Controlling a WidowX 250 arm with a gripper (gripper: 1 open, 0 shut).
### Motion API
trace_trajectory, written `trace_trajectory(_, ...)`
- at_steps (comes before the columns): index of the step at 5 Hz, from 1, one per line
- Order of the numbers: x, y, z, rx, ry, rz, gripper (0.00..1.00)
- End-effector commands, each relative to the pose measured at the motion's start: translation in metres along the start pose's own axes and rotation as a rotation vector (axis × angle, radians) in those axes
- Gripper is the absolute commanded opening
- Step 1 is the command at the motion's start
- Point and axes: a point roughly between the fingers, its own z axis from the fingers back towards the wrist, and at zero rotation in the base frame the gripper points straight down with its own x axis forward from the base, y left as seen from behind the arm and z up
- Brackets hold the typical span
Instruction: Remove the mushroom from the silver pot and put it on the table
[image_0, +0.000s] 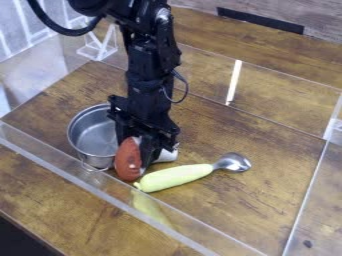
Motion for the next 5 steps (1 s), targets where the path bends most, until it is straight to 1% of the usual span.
trace_trajectory(1, 0.005, 0.001, 0.008, 0.006, -0.024, 0.002, 0.00)
trace_trajectory(2, 0.004, -0.004, 0.006, 0.009, -0.013, -0.019, 0.00)
trace_trajectory(3, 0.008, -0.006, -0.002, 0.008, 0.001, 0.010, 0.00)
trace_trajectory(4, 0.011, -0.008, -0.004, 0.005, 0.016, 0.034, 0.00)
trace_trajectory(5, 0.008, -0.020, 0.004, 0.010, 0.024, -0.048, 0.00)
